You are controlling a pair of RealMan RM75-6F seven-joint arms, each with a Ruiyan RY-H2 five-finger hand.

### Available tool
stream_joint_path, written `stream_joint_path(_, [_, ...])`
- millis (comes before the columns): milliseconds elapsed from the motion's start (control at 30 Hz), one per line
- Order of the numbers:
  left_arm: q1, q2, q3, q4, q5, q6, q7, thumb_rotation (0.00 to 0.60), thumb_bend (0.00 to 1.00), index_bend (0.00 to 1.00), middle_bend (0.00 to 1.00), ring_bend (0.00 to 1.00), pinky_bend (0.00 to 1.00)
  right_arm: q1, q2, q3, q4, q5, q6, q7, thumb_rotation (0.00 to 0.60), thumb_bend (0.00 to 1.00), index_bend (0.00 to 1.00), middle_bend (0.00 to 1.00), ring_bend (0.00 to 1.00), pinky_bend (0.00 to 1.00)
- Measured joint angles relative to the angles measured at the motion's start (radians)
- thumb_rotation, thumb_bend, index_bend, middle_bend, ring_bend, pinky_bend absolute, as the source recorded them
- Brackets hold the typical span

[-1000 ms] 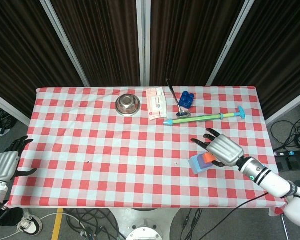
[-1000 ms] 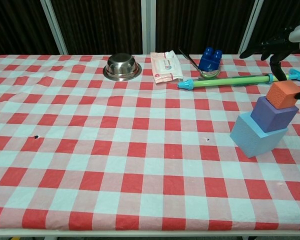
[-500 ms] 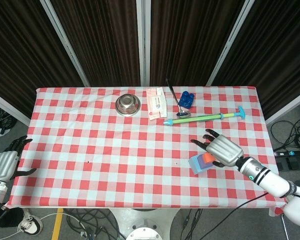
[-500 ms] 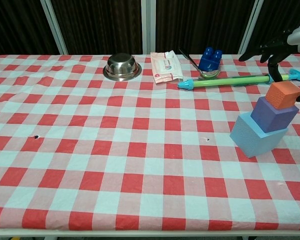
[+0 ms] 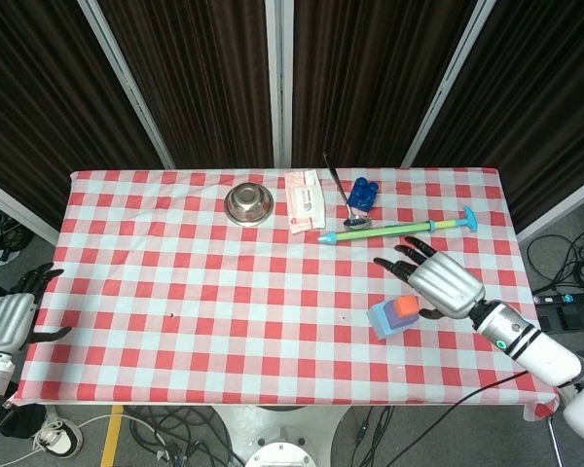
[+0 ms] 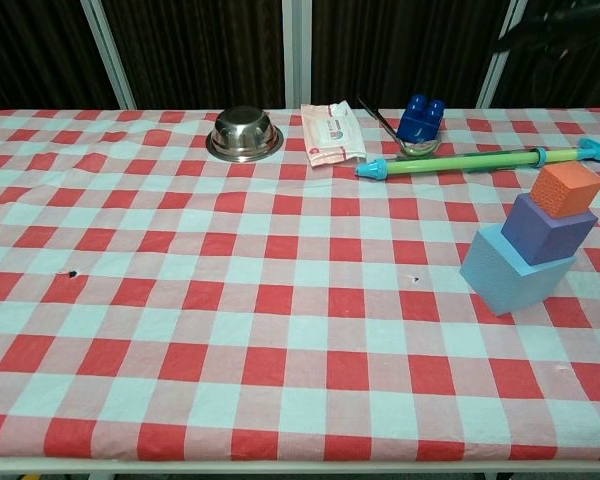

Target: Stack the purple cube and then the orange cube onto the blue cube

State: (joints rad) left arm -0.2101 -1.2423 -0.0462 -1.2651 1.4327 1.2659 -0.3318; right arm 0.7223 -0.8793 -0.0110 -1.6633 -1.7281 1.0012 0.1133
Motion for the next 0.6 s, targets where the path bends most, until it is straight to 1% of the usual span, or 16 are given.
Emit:
stream_joint_path(100, [0.001, 0.004, 0.002, -0.012, 0.011, 0.009, 0.004, 0.600, 0.09, 0.22, 0.19, 0.12, 0.28, -0.066, 0.017, 0.023, -0.015, 0.061, 0.106, -0.046, 0.600, 0.03, 0.00, 0.26, 0.06, 0.06])
stream_joint_path(200, [0.001, 0.006, 0.004, -0.018, 0.017, 0.014, 0.007, 0.600, 0.09, 0.22, 0.19, 0.12, 0.28, -0.154, 0.017, 0.043, -0.030, 0.170, 0.223, -0.118, 0.600, 0.06, 0.00, 0.23, 0.04, 0.06])
stream_joint_path(233, [0.001, 0.006, 0.005, -0.019, 0.019, 0.016, 0.008, 0.600, 0.09, 0.22, 0.19, 0.12, 0.28, -0.191, 0.011, 0.050, -0.034, 0.222, 0.268, -0.148, 0.600, 0.06, 0.00, 0.22, 0.03, 0.05])
stream_joint_path(333, [0.000, 0.005, 0.006, -0.021, 0.028, 0.024, 0.005, 0.600, 0.09, 0.22, 0.19, 0.12, 0.28, -0.284, -0.018, 0.061, -0.036, 0.361, 0.343, -0.207, 0.600, 0.07, 0.00, 0.18, 0.01, 0.04])
stream_joint_path(467, [-0.001, 0.005, 0.012, -0.025, 0.053, 0.039, 0.002, 0.600, 0.09, 0.22, 0.19, 0.12, 0.28, -0.386, -0.088, 0.067, -0.006, 0.510, 0.375, -0.251, 0.600, 0.07, 0.00, 0.16, 0.00, 0.03])
stream_joint_path(533, [-0.001, 0.006, 0.016, -0.029, 0.064, 0.047, 0.003, 0.600, 0.09, 0.22, 0.19, 0.12, 0.28, -0.418, -0.126, 0.069, 0.024, 0.543, 0.377, -0.255, 0.600, 0.07, 0.00, 0.16, 0.00, 0.02])
stream_joint_path(600, [-0.002, 0.007, 0.019, -0.036, 0.072, 0.053, 0.003, 0.600, 0.09, 0.22, 0.19, 0.12, 0.28, -0.431, -0.148, 0.070, 0.051, 0.545, 0.378, -0.250, 0.600, 0.07, 0.00, 0.16, 0.00, 0.02])
